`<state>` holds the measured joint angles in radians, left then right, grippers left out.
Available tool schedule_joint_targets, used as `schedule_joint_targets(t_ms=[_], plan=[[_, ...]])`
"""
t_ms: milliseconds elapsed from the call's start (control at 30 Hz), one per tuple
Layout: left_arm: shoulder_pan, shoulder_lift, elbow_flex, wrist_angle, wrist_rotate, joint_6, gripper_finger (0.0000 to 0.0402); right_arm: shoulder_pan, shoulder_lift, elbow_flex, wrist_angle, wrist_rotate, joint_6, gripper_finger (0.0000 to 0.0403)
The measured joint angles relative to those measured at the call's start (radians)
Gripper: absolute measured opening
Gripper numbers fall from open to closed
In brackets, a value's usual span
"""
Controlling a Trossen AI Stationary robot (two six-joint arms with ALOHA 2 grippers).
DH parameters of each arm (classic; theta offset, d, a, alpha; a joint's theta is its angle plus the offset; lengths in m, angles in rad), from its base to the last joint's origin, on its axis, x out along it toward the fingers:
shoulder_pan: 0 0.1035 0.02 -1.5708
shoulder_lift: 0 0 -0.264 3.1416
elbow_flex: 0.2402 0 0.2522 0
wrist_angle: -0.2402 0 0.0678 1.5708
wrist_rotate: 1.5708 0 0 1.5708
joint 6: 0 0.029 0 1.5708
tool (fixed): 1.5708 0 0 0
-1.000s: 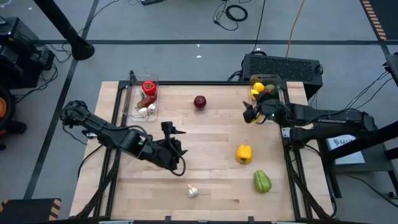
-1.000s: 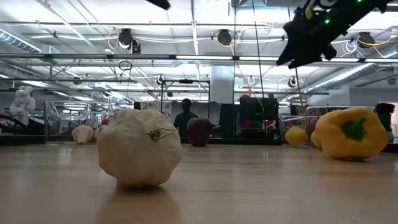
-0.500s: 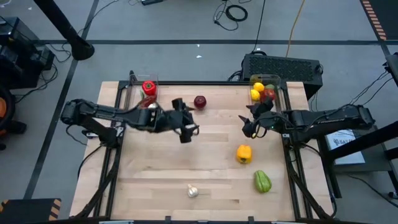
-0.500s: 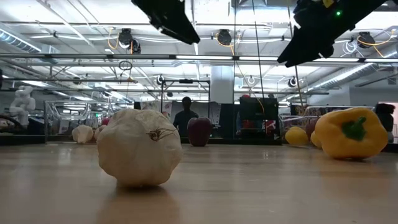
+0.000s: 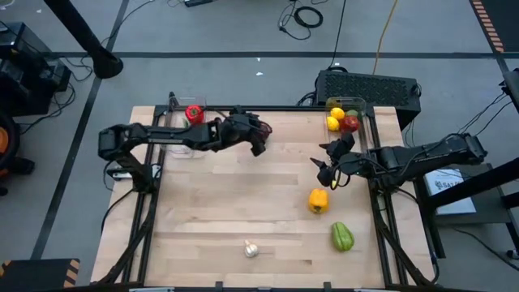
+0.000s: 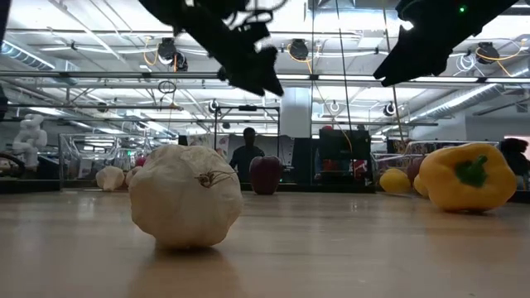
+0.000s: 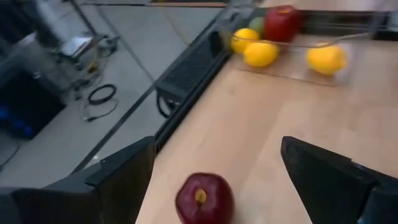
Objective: Sort produce into baskets
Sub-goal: Put the apple into the right transparent bin
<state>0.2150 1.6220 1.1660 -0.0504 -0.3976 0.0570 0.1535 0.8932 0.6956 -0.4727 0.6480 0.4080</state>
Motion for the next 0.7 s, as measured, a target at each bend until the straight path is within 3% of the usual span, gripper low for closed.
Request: schedule_joint_targets(t_ms=[367, 700], plan=[[0.079, 0.148, 0.000, 0.049, -0.030, -0.164, 0.0346, 0.000, 0.000, 0.000, -0.020, 0.001, 0.023, 0.0270], [0.112, 0.187, -0.018, 0.071, 0.025, -0.155, 0.0268, 0.000, 0.000, 0.000, -0.033, 0.000, 0.026, 0.0270]])
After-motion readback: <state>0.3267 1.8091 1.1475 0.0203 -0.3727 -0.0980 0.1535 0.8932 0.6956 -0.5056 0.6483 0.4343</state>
